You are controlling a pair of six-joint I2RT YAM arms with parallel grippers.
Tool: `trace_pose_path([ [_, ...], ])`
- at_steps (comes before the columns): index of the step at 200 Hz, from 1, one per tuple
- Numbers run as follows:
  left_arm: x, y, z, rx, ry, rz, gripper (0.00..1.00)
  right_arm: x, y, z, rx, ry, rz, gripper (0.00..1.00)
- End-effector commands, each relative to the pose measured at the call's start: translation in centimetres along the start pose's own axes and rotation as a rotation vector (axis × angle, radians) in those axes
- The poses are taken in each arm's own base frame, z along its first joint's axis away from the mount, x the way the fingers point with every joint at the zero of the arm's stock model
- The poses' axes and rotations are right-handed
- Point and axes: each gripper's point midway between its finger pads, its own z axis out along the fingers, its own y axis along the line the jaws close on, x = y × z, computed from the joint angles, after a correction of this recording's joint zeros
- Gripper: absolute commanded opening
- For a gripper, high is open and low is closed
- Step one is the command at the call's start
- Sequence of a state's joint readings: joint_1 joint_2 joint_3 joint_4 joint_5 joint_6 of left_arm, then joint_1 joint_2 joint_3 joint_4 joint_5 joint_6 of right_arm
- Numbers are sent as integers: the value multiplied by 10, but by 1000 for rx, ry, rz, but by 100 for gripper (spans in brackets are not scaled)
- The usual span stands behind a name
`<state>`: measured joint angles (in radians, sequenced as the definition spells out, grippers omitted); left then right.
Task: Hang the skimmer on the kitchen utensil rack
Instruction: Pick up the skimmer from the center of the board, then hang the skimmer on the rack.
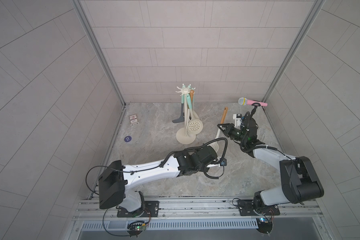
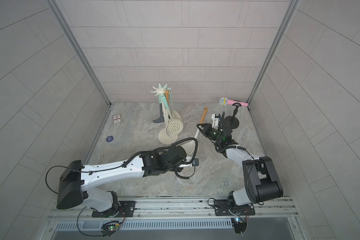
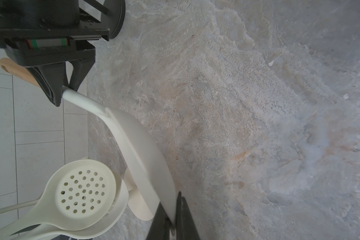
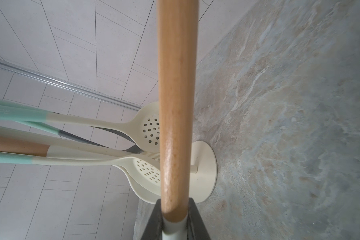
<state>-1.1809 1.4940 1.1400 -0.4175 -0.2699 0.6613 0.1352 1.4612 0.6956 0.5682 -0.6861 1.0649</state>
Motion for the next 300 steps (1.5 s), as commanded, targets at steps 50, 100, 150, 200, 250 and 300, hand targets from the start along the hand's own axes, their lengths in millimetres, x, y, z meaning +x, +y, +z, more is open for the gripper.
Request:
trace_pose_path([
  [50, -14, 24, -15, -98, -42, -27, 43, -5, 25, -5, -133, -4, -6, 0],
  [100, -5, 41, -17, -191, -12, -39, 70, -19, 28, -21, -144, -35, -10, 0],
  [150, 25, 130, -46, -346, 25, -305, 98, -22, 59, -43, -179, 4, -72, 0],
  [200, 101, 203, -88, -515, 57, -564, 99, -15, 97, -79, -127, 21, -224, 0],
  [250, 201, 237, -130, -698, 117, -889, 100, -9, 128, -105, -164, 15, -274, 0],
  [300, 289, 235, -158, -817, 191, -1110, 100, 19, 150, -106, -240, 84, -305, 0],
])
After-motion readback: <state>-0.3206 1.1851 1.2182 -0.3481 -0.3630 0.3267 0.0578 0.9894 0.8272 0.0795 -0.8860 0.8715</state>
